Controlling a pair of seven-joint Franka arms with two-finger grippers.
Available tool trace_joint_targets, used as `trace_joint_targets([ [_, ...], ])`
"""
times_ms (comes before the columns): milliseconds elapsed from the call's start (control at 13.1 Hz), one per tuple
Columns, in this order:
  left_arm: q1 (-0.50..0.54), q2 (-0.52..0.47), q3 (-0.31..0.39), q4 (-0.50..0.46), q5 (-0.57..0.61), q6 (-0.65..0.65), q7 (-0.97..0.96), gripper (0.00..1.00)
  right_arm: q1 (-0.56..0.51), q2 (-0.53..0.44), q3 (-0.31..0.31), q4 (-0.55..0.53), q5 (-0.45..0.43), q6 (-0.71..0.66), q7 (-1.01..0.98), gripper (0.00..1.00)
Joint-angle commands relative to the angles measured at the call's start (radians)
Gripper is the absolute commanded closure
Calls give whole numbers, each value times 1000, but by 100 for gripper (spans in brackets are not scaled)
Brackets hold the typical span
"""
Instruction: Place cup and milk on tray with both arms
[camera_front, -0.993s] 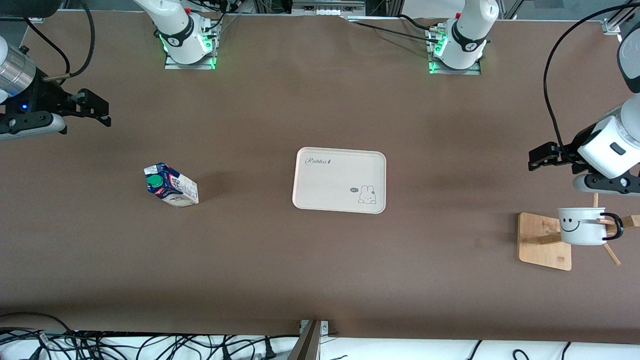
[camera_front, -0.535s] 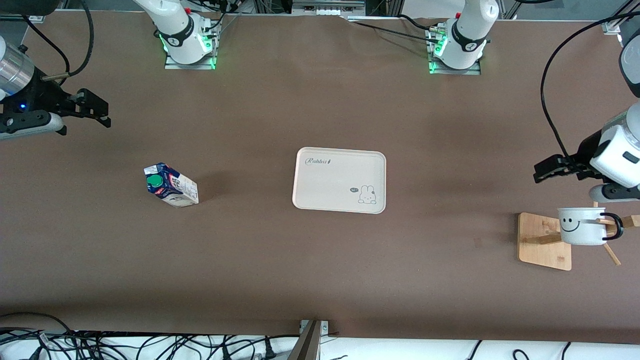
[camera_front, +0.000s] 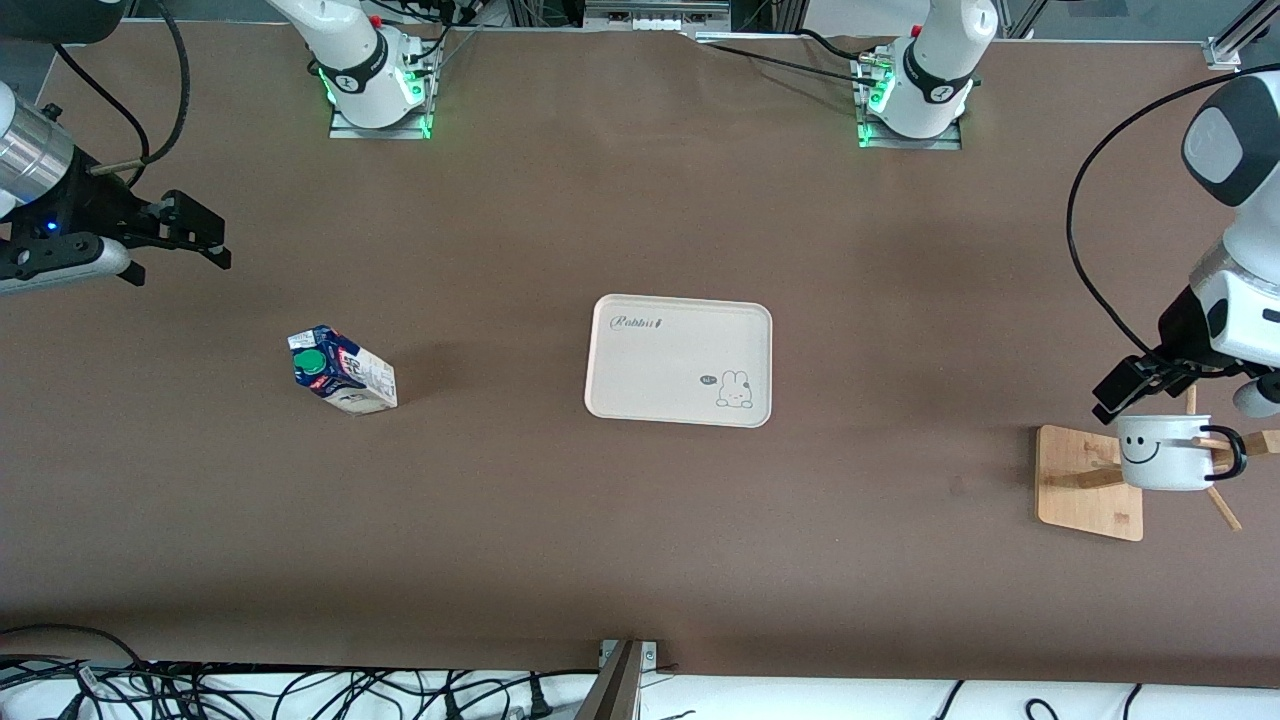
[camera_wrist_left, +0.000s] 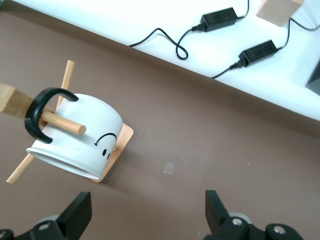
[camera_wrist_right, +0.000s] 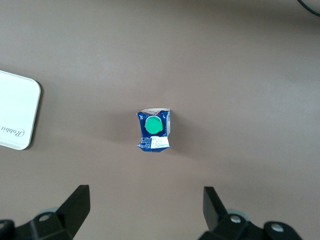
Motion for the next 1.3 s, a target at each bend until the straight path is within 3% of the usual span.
trace_joint_targets([
  [0,72,-58,-10,-135,14,129,-86,0,-8,15,3,23,17,-21,-7,0],
  [76,99,-64,-12,-175,8,173,-90,0,-8,15,3,20,17,-21,-5,0],
  [229,113,-65,-12,-225,-116,250,-93,0,-8,23,3,19,17,-21,-10,0],
  [458,113,-15,-12,-222,-240,357,-85,0,-11,46,3,23,17,-21,-10,0],
  [993,100,54,-12,-204,-336,476,-74,0,0,283,6,8,-21,39,-34,0],
  [1069,100,63,-13,-204,-336,500,-67,11,-2,294,8,-51,-18,125,-34,0],
  [1146,100,66,-13,-204,-339,515,-45,36,-2,296,8,-103,-18,192,-36,0],
  [1222,100,68,-13,-204,-339,516,-42,54,-2,302,9,-128,-16,217,-31,0],
])
